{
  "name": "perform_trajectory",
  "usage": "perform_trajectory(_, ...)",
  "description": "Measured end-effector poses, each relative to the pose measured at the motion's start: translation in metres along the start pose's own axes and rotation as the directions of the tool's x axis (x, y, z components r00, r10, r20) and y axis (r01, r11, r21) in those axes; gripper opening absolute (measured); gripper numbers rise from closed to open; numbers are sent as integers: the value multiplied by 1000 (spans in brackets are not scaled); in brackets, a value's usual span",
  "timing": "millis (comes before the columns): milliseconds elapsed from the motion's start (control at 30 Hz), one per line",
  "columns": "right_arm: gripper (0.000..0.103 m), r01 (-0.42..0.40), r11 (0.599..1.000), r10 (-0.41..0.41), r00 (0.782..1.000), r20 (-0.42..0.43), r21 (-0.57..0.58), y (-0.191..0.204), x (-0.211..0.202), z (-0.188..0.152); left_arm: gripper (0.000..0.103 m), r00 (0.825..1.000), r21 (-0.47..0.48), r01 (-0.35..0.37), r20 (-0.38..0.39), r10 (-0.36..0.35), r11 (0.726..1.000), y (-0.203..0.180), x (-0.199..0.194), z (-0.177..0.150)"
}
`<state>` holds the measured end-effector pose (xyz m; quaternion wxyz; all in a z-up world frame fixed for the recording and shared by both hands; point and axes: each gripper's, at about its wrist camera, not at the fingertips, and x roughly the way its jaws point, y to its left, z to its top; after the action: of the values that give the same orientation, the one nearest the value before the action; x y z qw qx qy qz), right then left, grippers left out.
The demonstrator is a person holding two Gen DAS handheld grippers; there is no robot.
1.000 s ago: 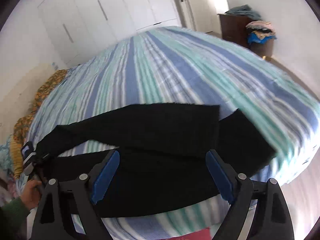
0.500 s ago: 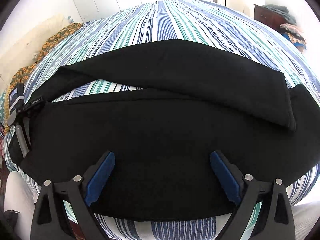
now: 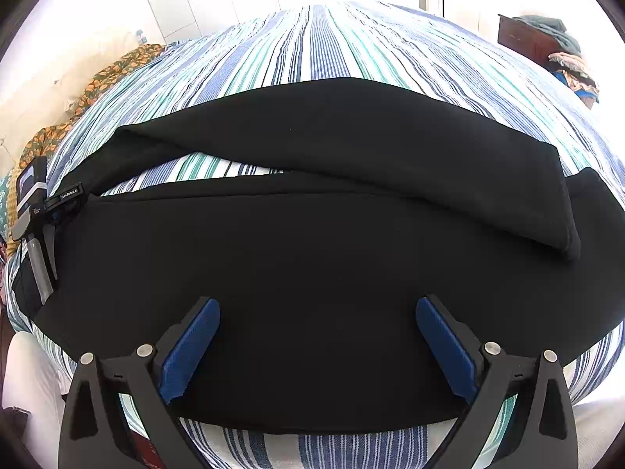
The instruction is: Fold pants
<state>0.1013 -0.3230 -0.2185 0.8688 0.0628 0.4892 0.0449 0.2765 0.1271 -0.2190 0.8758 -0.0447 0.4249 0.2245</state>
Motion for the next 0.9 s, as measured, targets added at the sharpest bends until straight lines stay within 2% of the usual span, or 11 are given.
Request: perform_trajectory(900,101,7,1000,-7,1000,4,-13,0,2,1,103,1000,0,0,0,0,1000,0,0,0)
